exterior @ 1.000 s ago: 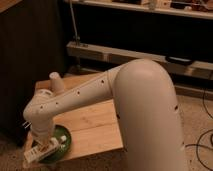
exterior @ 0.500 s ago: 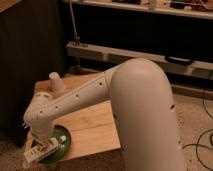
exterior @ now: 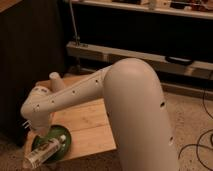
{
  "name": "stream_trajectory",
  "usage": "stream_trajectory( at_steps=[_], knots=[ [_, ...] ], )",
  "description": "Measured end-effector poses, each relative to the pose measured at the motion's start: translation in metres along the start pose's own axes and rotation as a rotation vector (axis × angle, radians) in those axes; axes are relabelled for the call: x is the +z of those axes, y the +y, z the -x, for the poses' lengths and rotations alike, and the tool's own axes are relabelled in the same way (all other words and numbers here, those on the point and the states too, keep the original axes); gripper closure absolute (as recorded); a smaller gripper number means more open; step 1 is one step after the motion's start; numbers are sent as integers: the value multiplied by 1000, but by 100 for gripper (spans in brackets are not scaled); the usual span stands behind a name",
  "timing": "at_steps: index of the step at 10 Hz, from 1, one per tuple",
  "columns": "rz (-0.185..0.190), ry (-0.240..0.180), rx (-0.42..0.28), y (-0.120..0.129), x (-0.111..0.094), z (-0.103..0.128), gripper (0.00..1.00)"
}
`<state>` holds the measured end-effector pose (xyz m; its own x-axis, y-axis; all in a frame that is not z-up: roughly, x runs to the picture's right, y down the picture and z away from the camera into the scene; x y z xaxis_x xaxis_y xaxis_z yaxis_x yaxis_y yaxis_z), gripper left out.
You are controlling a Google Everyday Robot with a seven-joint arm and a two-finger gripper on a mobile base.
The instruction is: Push the ceramic bowl across the table
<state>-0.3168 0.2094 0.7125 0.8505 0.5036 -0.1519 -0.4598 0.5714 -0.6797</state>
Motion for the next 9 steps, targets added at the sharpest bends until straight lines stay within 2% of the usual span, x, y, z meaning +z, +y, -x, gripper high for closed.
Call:
stream_trajectory(
  at_steps=[3, 5, 7, 9],
  knots=[
    [30, 50, 50, -11, 15, -15, 96],
    [40, 81, 80, -19, 28, -34, 96],
    [38, 97, 101, -28, 38, -44, 96],
    [22, 124, 91, -39, 40, -42, 96]
  ],
)
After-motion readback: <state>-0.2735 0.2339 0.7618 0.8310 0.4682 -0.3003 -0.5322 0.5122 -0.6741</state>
